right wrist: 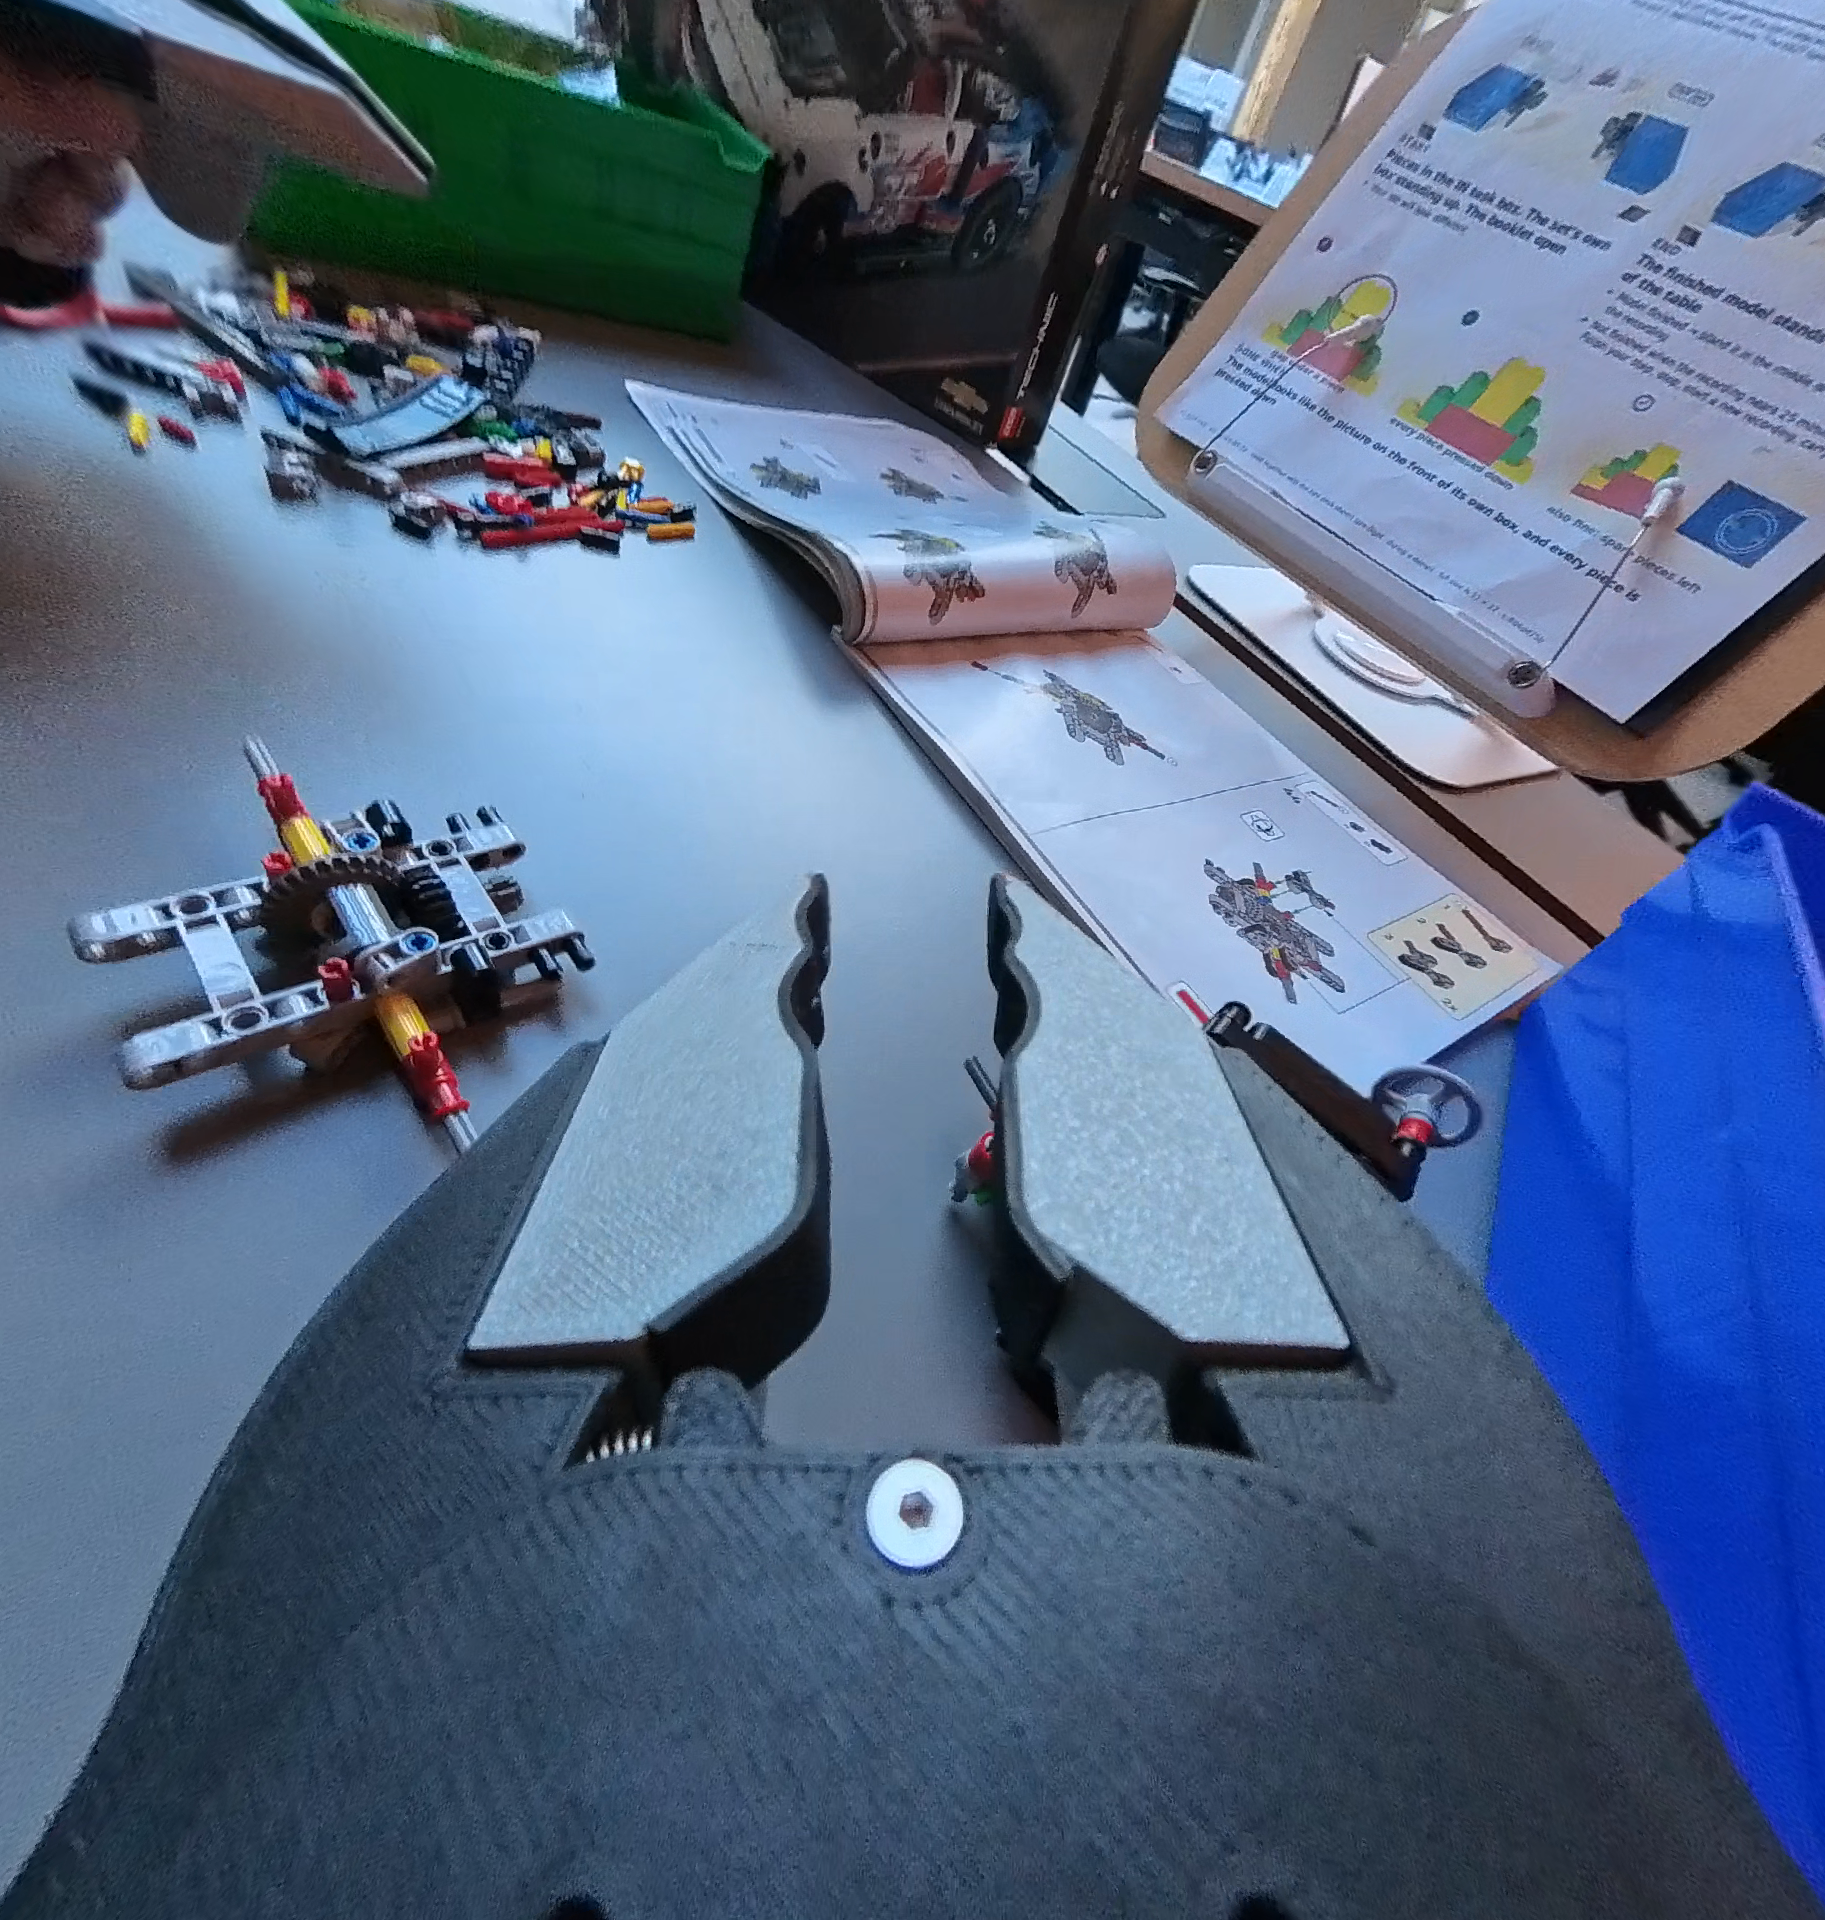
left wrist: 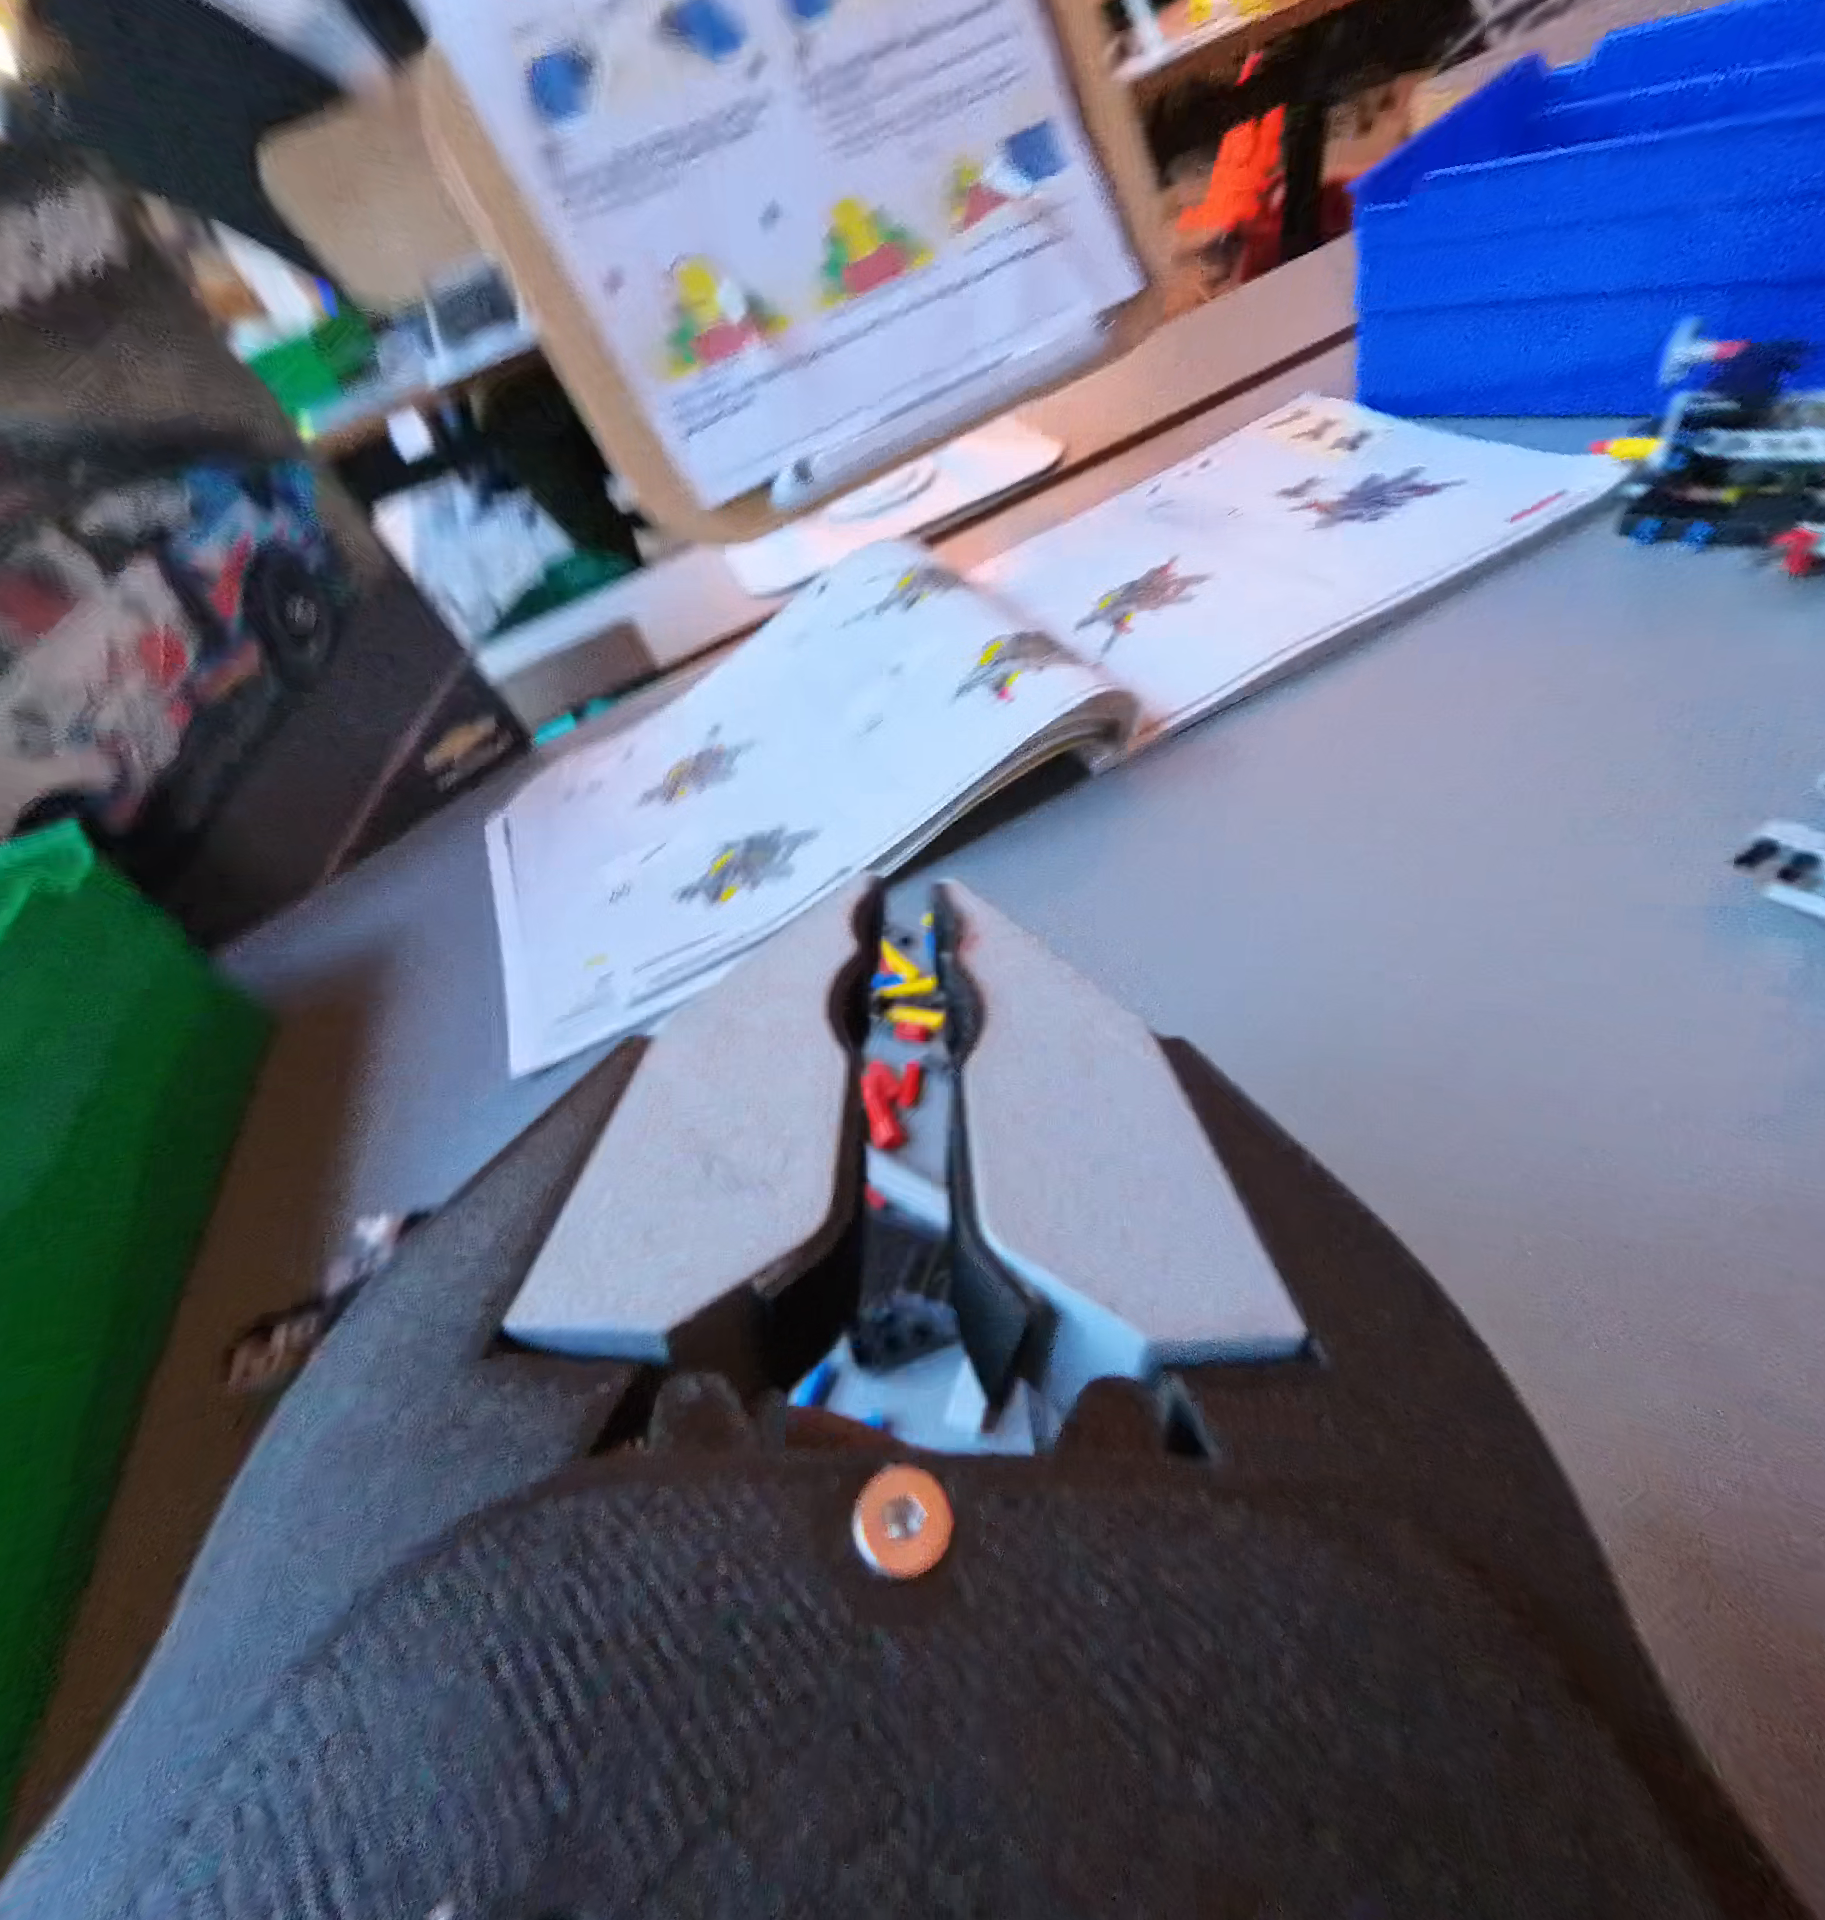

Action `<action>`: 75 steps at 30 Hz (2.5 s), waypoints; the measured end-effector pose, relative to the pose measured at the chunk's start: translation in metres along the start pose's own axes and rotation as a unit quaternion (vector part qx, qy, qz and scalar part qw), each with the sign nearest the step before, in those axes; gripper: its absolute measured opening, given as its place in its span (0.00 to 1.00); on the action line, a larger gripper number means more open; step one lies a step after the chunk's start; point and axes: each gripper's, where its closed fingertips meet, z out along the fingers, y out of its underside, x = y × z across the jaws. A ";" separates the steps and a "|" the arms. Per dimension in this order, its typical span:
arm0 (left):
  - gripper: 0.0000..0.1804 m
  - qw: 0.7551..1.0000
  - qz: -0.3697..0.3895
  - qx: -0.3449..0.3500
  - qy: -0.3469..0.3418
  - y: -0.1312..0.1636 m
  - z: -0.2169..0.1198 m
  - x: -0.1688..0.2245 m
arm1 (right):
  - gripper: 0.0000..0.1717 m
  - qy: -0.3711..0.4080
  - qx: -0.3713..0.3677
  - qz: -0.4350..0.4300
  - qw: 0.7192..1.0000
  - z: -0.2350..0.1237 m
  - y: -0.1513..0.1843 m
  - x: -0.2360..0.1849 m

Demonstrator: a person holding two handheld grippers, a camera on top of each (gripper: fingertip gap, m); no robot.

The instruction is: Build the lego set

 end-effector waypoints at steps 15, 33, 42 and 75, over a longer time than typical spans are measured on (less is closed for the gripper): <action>0.01 0.946 -0.078 -0.260 0.180 0.067 0.056 0.028 | 0.14 -0.072 0.063 0.128 0.987 -0.010 -0.009 0.006; 0.03 0.927 -0.063 -0.345 0.132 0.084 0.052 0.017 | 0.13 -0.130 0.124 0.195 0.964 -0.030 -0.026 0.000; 0.01 0.918 -0.062 -0.365 0.139 0.092 0.060 0.019 | 0.12 -0.134 0.122 0.196 0.964 -0.029 -0.027 -0.001; 0.07 0.898 0.014 -0.317 0.306 0.050 0.064 0.165 | 0.10 -0.159 0.118 0.183 0.963 -0.029 -0.031 -0.011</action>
